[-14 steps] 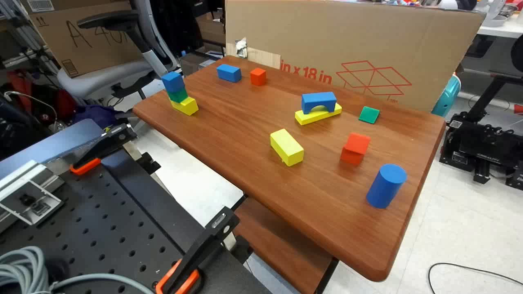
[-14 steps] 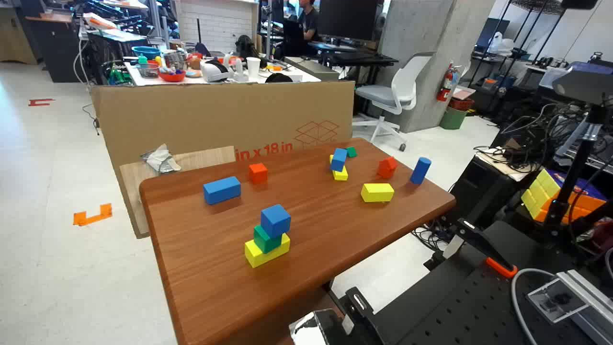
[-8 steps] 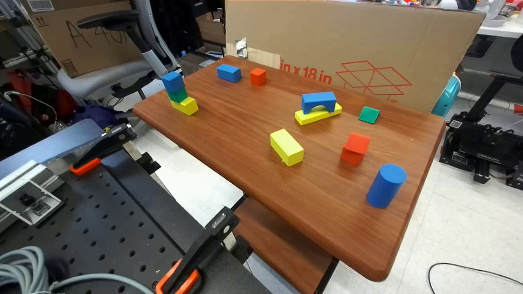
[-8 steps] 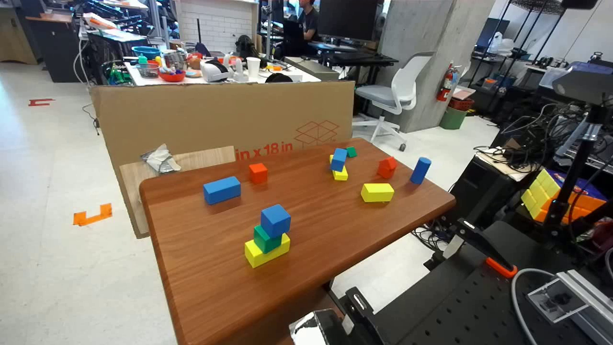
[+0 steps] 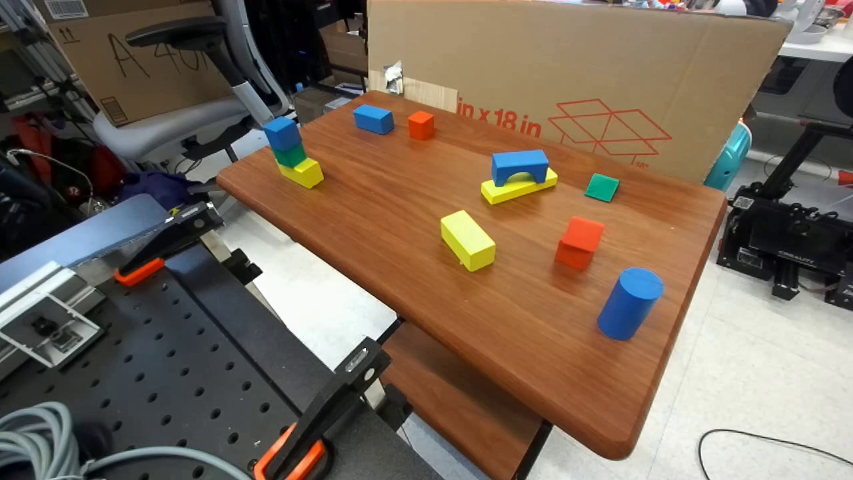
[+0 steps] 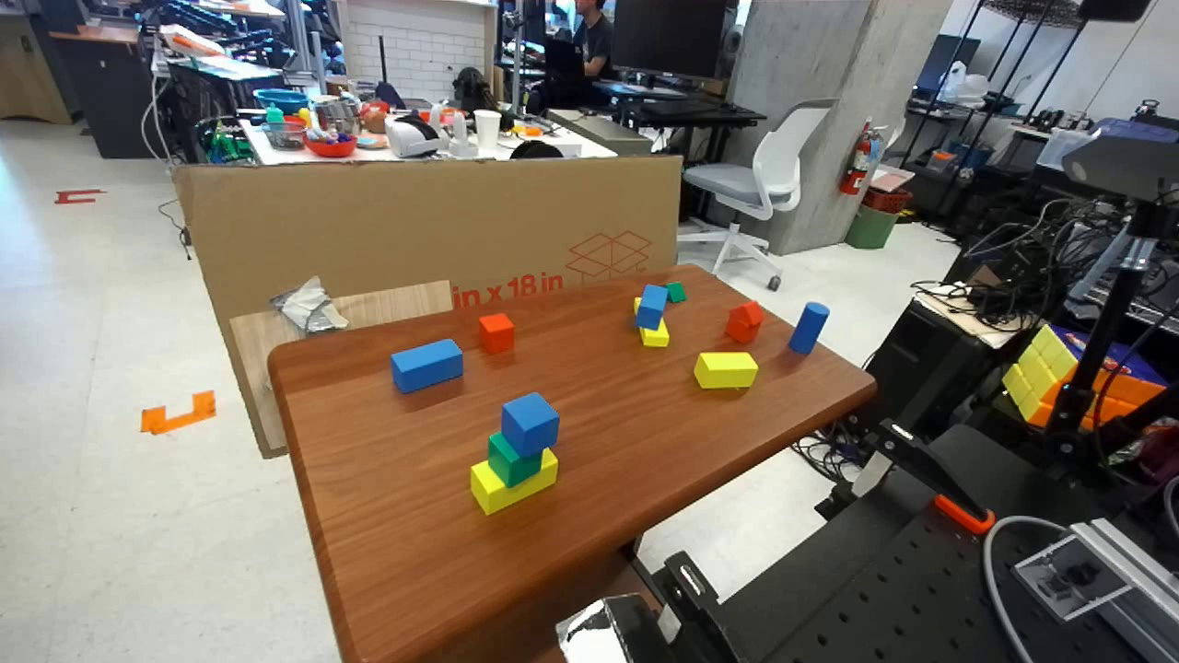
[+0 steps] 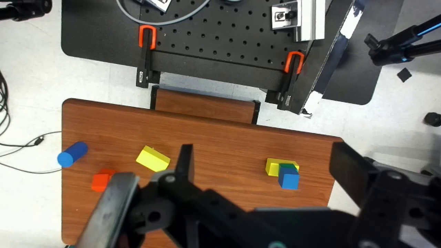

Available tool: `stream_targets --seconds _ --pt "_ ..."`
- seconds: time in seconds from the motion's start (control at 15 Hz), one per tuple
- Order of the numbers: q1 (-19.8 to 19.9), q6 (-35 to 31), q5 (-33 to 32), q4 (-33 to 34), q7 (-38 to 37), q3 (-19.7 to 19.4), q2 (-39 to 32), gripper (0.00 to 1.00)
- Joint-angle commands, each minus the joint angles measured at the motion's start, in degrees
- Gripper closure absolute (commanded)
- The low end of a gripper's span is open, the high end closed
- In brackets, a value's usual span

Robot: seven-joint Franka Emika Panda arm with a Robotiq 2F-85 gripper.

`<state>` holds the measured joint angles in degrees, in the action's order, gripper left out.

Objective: Move the yellow block away from you

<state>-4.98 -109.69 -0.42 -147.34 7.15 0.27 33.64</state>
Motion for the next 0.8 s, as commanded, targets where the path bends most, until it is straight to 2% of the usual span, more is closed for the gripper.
stream_targets --seconds 0.0,0.73 --pt "0.92 -1.28 2.1 3.58 -1.69 -0.82 -5.5 0.0" --pt "5.77 -26.27 7.9 9.01 -3.14 -5.16 -30.73 0.0"
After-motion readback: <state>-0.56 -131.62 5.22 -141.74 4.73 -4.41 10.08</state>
